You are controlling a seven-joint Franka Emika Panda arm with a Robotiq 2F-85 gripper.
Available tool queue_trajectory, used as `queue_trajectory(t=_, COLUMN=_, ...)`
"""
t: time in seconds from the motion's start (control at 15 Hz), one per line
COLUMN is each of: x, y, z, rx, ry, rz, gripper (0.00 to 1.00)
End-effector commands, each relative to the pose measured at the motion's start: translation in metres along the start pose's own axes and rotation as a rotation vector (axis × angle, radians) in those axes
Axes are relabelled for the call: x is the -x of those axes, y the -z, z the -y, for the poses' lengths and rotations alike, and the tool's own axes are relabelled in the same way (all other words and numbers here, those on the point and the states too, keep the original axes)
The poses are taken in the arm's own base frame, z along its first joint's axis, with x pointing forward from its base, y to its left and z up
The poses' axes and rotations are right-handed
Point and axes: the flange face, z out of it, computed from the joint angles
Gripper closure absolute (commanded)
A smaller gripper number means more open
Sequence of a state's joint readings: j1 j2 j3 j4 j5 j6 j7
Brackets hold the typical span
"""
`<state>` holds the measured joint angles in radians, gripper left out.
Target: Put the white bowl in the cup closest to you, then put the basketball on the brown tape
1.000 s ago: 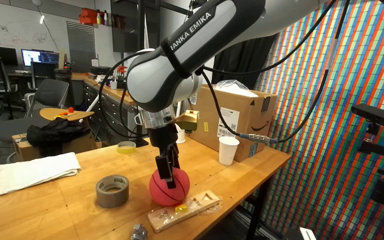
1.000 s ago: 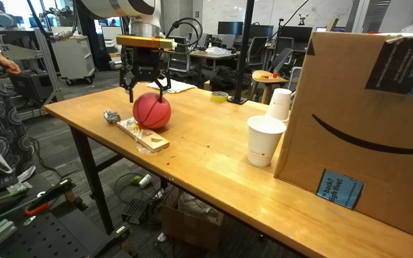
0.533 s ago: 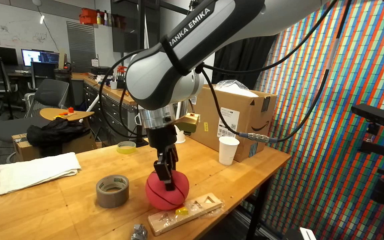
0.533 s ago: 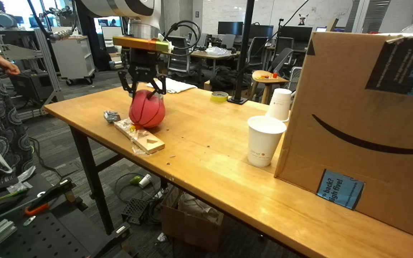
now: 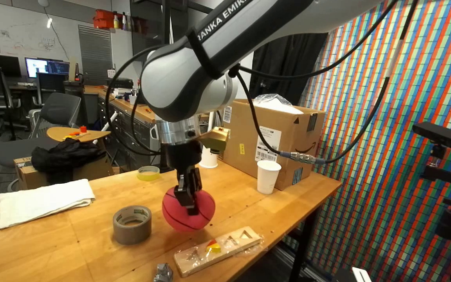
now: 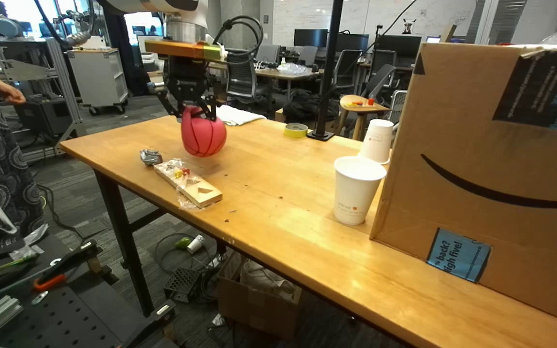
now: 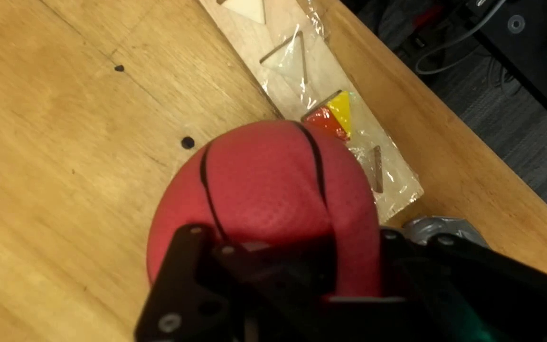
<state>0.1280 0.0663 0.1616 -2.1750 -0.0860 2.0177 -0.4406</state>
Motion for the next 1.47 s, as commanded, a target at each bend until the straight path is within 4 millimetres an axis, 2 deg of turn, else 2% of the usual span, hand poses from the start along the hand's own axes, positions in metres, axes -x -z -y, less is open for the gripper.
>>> queue_trajectory(t=0.0, x=-0.005, y=0.047, z=0.021, rx=0.059, ry=0.029, rz=-0.067, gripper=0.99)
queue_trajectory(t=0.4, x=-0.039, y=0.095, z=0.071, rx=0.145, ry=0.139, rz=-0.143, gripper=1.0)
queue_trajectory(t=0.73, x=-0.076, y=0.107, z=0.1, rx=0.183, ry=0.232, rz=-0.199, gripper=0.98)
queue_trajectory(t=1.07, x=-0.111, y=0.107, z=0.101, rx=0.236, ry=0.293, rz=-0.22, gripper=0.98)
queue_trajectory(t=1.27, x=-0.125, y=0.096, z=0.088, rx=0.3, ry=0.334, rz=-0.174, gripper=0.97)
queue_trajectory(t=1.33, x=-0.127, y=0.092, z=0.082, rx=0.317, ry=0.34, rz=-0.155, gripper=0.96)
queue_trajectory(t=1.4, x=-0.128, y=0.085, z=0.074, rx=0.331, ry=0.343, rz=-0.133, gripper=0.86)
